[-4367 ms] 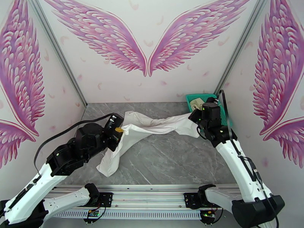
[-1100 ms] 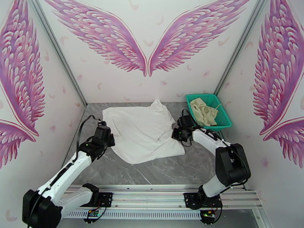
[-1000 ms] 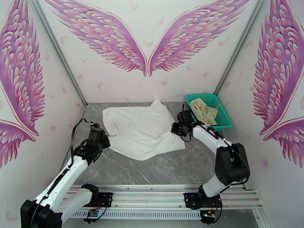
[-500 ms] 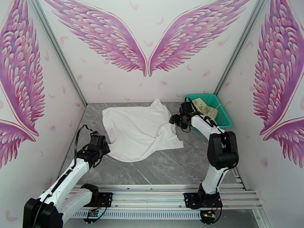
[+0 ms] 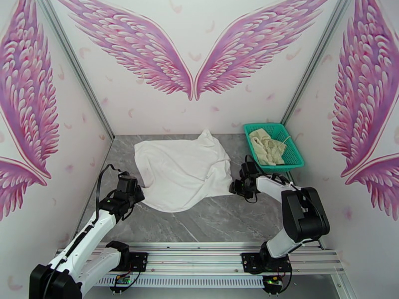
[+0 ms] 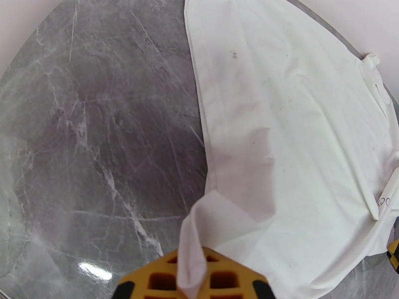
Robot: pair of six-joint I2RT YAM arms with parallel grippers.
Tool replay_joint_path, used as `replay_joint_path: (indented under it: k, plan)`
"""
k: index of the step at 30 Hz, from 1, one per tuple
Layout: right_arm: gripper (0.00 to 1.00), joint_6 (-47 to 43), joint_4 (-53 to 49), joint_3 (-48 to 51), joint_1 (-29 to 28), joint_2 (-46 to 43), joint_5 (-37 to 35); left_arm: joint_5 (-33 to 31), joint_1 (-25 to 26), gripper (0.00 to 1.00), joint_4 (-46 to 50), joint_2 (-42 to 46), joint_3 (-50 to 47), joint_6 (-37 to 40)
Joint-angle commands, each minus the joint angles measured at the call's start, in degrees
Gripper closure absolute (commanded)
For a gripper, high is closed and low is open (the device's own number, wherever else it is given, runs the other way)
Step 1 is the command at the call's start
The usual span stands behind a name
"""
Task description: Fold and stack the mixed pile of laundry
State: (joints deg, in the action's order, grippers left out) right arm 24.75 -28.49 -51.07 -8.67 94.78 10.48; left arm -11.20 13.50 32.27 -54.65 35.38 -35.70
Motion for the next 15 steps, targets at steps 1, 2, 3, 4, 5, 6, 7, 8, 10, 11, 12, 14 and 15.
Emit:
replay_joint_path:
  k: [1, 2, 3, 4, 5, 6, 7, 8, 10, 11, 12, 14, 15]
  plan:
    - [0.72, -0.02, 2.43, -4.10, -1.51, 3.19, 1.33, -0.03, -0.40, 1.00, -0.81, 0.57, 2.35, 1.81]
    - [0.78, 0.24, 1.91, -5.14, -1.58, 2.88, 1.31, -0.07, -0.40, 1.00, -0.69, 0.92, 2.94, 2.16]
    - [0.85, 0.63, 1.13, -6.12, -1.56, 2.12, 0.93, -0.30, -0.40, 1.00, -0.40, 1.48, 3.63, 2.57]
    - [0.91, 0.90, 0.38, -7.05, -1.55, 0.76, 0.46, -0.15, -0.40, 1.00, -0.15, 1.82, 4.54, 2.97]
    - [0.95, 0.98, -0.49, -8.11, -1.53, -0.43, 0.19, 0.14, -0.40, 1.00, -0.05, 1.99, 5.22, 3.34]
    - [1.00, 0.95, -1.66, -9.75, -1.56, -1.62, 0.22, 0.52, -0.40, 1.00, 0.06, 2.02, 6.11, 3.90]
    - [1.00, 1.12, -2.81, -11.55, -1.56, -2.46, 0.52, 0.73, -0.40, 1.00, 0.23, 1.88, 7.08, 4.45]
    - [1.00, 1.38, -3.66, -13.22, -1.63, -3.00, 0.94, 0.87, -0.40, 1.00, 0.20, 1.61, 7.81, 4.88]
    - [1.00, 2.57, -5.17, -17.53, -1.58, -2.73, 1.89, 0.38, -0.40, 1.00, -0.11, 0.62, 9.33, 5.77]
    - [1.00, 3.27, -5.76, -19.56, -1.69, -1.74, 2.21, -0.11, -0.40, 1.00, -0.36, 0.00, 9.85, 6.14]
    - [1.00, 3.93, -6.59, -22.34, -1.77, -0.04, 2.36, -0.48, -0.57, 1.00, -0.78, -0.93, 10.45, 6.38]
    - [1.00, 4.63, -8.39, -27.95, -1.98, 4.65, 2.53, -0.96, -1.07, 1.00, -1.22, -3.10, 11.73, 6.61]
    - [1.00, 5.03, -9.16, -31.09, -2.22, 7.48, 2.55, -0.94, -1.40, 1.00, -1.49, -4.52, 12.37, 6.76]
